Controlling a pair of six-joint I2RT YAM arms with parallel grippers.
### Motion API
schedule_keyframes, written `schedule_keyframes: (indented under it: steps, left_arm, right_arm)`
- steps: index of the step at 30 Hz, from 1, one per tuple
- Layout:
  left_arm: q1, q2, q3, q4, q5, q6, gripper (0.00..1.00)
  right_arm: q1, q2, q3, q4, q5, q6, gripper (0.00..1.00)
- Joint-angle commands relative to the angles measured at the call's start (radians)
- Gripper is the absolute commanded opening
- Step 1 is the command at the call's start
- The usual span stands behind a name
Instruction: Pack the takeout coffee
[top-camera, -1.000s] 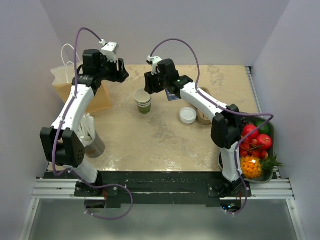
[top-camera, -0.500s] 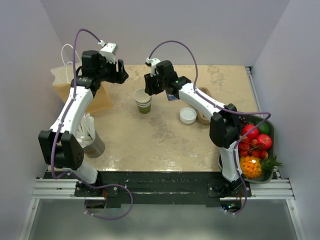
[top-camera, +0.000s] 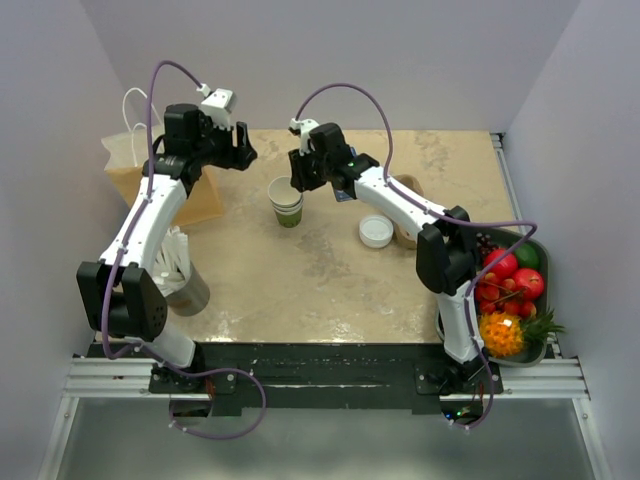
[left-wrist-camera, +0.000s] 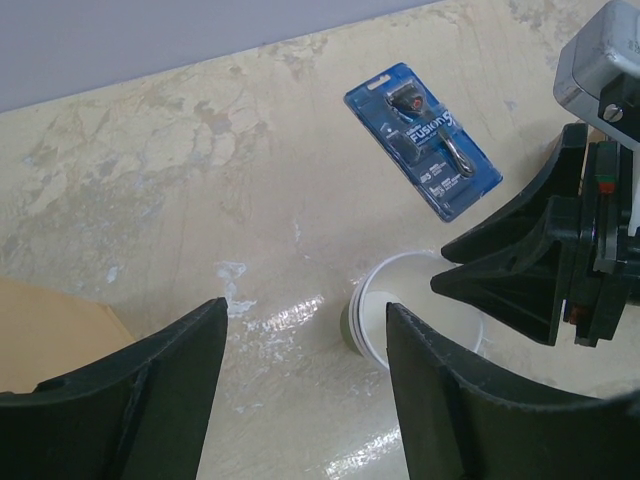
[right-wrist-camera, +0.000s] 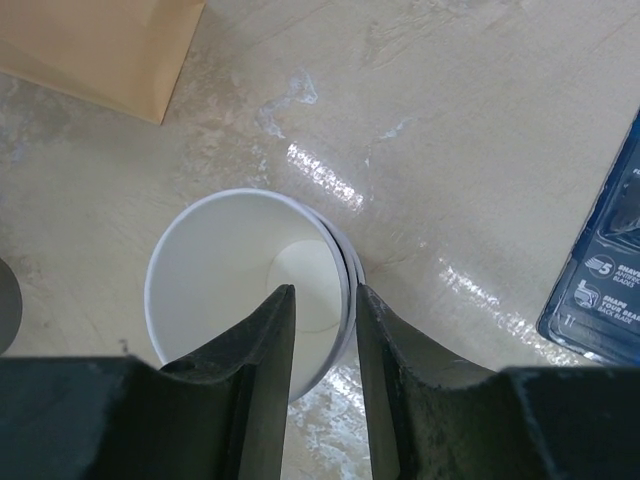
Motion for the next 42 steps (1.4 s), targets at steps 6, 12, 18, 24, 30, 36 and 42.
schedule_keyframes:
  steps: [6,12,18,24,30,36,42]
  left_arm:
    - [-0.002,-0.049,-0.017,0.032,-0.003,-0.005,0.7]
    - [-0.002,-0.039,-0.014,0.031,0.003,-0.007,0.7]
    - [-0.002,-0.018,-0.01,0.032,0.023,-0.019,0.7]
    - [-0.002,-0.013,-0.01,0.029,0.025,-0.019,0.7]
    - [-0.002,-0.016,-0.005,0.029,0.031,-0.021,0.7]
    - [-0.002,-0.004,0.026,0.029,0.046,0.008,0.7]
    - [-0.002,0.004,0.082,0.028,0.049,0.041,0.7]
  right_arm:
    - [0.007,0.002,0.049,0.014,0.025,-0.017,0.24]
    - [0.009,-0.004,0.066,0.01,0.04,-0.008,0.11]
    - [0.009,-0.015,0.095,-0.004,0.029,0.004,0.0]
    - [0.007,-0.021,0.107,-0.009,0.0,0.015,0.0]
    - [0.001,-0.01,0.201,-0.056,-0.09,0.023,0.0]
    - [-0.004,0.002,0.251,-0.056,-0.101,0.017,0.0]
    - [-0.013,-0.018,0.268,-0.041,-0.151,0.003,0.0]
